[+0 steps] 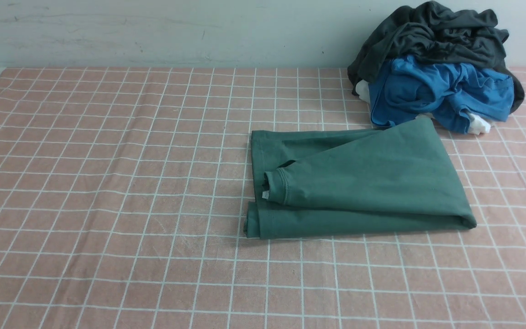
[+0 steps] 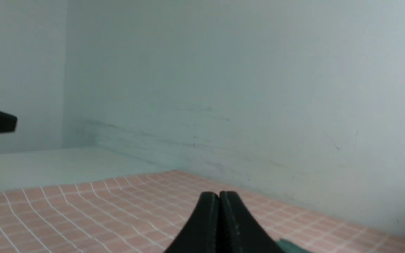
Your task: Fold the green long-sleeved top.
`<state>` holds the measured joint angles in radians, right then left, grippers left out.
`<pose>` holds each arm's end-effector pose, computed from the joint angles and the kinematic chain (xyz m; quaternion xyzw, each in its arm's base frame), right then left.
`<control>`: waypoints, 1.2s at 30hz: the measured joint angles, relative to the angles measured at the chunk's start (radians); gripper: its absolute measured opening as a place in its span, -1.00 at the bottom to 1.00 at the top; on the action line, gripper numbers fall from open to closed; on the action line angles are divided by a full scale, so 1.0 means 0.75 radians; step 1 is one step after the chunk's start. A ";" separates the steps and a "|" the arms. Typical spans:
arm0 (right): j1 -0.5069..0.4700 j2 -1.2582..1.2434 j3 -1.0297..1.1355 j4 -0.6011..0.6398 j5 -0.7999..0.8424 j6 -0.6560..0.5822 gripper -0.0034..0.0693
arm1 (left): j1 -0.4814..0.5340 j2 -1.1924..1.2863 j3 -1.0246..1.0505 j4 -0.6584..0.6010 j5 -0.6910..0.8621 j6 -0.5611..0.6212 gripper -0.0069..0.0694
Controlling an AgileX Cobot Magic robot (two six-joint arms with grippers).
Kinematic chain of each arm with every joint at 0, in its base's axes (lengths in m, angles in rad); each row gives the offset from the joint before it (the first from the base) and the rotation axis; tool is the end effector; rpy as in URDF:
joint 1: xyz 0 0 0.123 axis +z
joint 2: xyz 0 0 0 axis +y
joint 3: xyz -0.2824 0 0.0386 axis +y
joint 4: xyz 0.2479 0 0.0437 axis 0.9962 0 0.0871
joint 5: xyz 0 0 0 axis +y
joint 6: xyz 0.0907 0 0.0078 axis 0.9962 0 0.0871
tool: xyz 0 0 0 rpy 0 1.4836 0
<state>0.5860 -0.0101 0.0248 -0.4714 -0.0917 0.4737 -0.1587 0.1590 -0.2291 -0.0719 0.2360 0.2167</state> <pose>0.0443 0.0339 0.2127 -0.2017 0.6185 0.2337 0.7226 0.0612 -0.0114 0.2596 0.1173 0.7247 -0.0102 0.6789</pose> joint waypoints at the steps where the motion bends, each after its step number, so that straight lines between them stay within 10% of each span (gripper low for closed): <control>1: 0.000 0.000 0.000 0.000 0.077 0.000 -0.94 | 0.001 0.000 0.000 0.000 0.000 0.000 -0.83; 10: -0.016 0.000 0.000 0.003 0.599 -0.024 -0.94 | 0.001 0.000 0.000 0.000 0.000 0.000 -0.83; 18: -0.343 -0.001 -0.001 0.298 0.602 -0.023 -0.94 | 0.001 0.000 0.000 0.000 0.000 0.000 -0.83; 26: -0.679 -0.001 -0.001 0.538 0.594 -0.447 -0.94 | 0.001 0.001 0.000 0.000 0.000 0.000 -0.83; 36: -0.745 -0.001 -0.001 0.551 0.594 -0.519 -0.94 | 0.001 0.001 0.000 0.000 0.000 0.000 -0.83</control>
<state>0.0275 -0.0110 0.0238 -0.0581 0.3537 0.0847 -0.1578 0.1599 -0.2291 -0.0719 0.2360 0.2167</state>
